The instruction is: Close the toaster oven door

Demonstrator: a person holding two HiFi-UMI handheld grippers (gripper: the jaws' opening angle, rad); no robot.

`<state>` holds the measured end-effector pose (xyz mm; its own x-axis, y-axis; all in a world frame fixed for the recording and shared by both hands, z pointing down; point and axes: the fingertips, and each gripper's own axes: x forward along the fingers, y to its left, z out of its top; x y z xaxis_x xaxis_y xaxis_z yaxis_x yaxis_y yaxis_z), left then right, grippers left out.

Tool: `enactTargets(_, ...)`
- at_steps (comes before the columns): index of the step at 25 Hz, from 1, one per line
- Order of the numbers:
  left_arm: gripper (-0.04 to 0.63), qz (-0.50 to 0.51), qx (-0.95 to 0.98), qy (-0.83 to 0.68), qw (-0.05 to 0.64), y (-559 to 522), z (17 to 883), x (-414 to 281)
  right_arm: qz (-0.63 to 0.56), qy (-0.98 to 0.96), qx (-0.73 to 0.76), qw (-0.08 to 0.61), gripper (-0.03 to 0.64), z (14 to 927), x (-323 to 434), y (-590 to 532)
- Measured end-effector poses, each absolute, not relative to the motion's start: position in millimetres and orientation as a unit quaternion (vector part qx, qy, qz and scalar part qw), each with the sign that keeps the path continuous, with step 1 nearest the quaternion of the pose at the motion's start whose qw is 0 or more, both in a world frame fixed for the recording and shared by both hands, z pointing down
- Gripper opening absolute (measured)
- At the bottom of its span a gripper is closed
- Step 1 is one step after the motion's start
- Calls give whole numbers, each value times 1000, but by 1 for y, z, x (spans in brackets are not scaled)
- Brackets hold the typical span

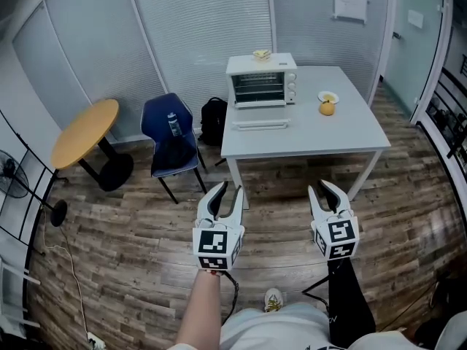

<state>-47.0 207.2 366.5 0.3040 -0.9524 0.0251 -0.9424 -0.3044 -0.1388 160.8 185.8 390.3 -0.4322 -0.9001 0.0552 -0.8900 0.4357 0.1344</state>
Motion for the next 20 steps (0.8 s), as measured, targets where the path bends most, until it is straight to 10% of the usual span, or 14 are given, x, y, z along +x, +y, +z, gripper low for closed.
enactTargets(20, 153, -52, -807, 586, 62, 125, 367, -61, -33, -844, 535, 37, 71, 394, 155, 100)
